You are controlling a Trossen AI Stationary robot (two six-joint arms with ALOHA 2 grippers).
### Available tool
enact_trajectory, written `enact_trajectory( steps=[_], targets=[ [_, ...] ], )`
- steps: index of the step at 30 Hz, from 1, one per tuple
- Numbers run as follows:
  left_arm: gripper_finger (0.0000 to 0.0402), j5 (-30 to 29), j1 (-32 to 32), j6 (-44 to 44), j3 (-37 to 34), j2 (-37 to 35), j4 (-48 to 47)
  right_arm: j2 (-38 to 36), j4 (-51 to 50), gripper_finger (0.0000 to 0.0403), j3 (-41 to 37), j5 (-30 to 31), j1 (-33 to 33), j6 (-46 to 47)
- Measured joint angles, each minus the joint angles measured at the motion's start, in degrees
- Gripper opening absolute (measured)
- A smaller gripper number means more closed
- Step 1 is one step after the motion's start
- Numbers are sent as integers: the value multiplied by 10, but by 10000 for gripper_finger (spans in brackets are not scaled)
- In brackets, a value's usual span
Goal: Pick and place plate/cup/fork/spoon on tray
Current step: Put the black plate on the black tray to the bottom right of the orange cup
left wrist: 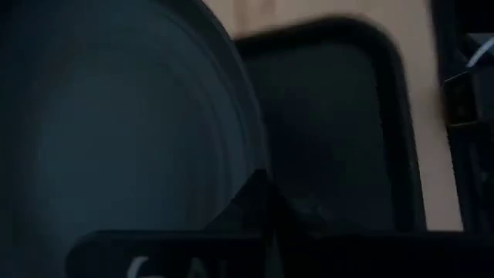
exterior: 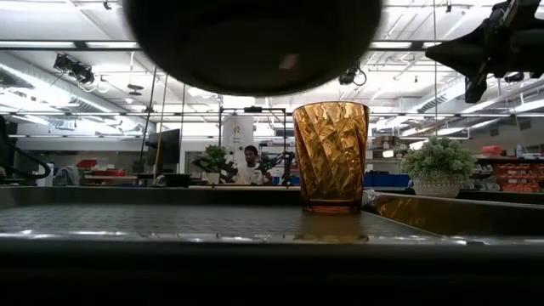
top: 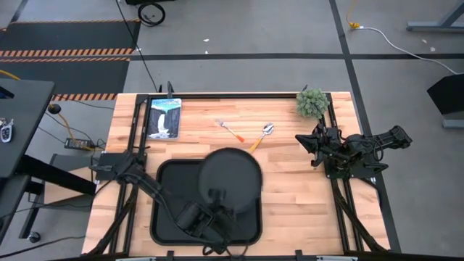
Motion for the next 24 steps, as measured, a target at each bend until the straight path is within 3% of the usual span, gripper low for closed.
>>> enact_trajectory(
  steps=[11,16,21,24],
  targets=[
    [13,19,-45,-293,-6,-1,-134,0,0,16,0,0,0,0],
    [13,80,-44,-316,-67,-1,-41,0,0,16,0,0,0,0],
    [13,122,-45,-246,-143,-1,121,0,0,16,0,0,0,0],
    [13,127,-44,-226,-169,-1,170,0,0,16,0,0,0,0]
  ],
)
